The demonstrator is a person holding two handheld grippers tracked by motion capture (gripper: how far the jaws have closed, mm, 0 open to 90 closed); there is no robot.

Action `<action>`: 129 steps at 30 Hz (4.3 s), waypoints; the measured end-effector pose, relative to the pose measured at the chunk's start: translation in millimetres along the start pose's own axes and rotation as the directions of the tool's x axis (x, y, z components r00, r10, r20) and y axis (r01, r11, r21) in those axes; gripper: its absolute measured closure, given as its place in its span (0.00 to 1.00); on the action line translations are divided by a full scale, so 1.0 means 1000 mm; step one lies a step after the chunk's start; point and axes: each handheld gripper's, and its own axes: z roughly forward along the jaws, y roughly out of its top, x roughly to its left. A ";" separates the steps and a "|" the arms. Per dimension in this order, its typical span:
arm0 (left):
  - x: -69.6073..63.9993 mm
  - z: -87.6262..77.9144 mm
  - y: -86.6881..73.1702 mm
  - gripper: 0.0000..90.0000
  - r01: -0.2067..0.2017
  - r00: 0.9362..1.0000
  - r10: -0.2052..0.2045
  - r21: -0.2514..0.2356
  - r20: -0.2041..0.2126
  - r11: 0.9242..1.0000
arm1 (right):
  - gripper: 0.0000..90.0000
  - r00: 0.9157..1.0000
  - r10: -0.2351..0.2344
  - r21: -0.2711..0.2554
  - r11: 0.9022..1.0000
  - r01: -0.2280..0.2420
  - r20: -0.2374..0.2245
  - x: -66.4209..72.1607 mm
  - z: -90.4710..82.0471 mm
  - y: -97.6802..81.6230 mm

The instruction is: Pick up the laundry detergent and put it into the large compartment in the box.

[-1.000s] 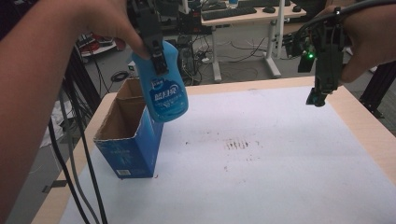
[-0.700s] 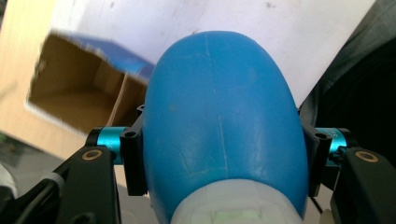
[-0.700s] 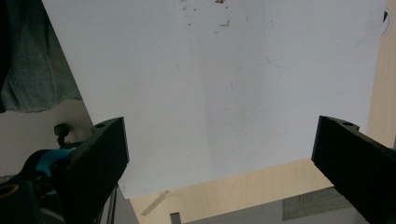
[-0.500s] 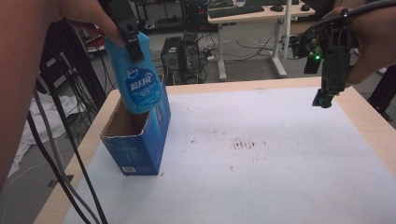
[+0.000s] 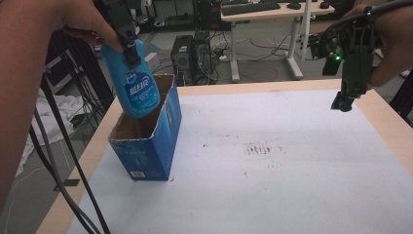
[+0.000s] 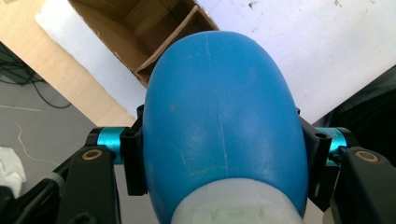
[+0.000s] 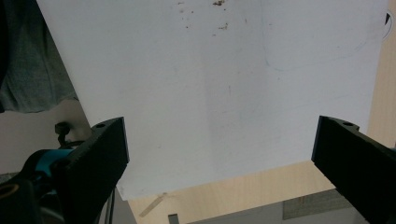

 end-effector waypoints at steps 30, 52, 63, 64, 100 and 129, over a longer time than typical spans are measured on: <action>0.004 0.098 -0.007 0.41 -0.181 0.983 0.179 0.046 0.042 0.982 | 0.03 1.000 -0.001 -0.001 1.000 0.001 0.008 0.003 -0.001 0.002; 0.006 0.153 -0.012 0.41 -0.246 0.969 0.242 0.073 0.055 0.967 | 0.03 1.000 -0.015 -0.002 1.000 0.015 0.003 0.003 0.005 0.006; 0.007 0.161 -0.015 0.41 -0.252 0.967 0.249 0.070 0.052 0.965 | 0.03 1.000 -0.013 0.000 1.000 0.013 0.002 0.003 0.007 0.008; 0.007 0.161 -0.015 0.41 -0.252 0.967 0.249 0.070 0.052 0.965 | 0.03 1.000 -0.014 -0.002 1.000 0.014 0.001 0.004 0.007 0.009; 0.003 0.142 -0.012 0.27 -0.245 0.969 0.242 0.089 0.039 0.966 | 0.03 1.000 -0.016 0.001 1.000 0.016 -0.001 0.004 0.007 0.010; -0.008 0.077 -0.016 0.09 -0.285 0.959 0.285 0.031 0.016 0.958 | 0.03 1.000 -0.012 -0.007 1.000 0.012 0.001 0.002 0.007 0.007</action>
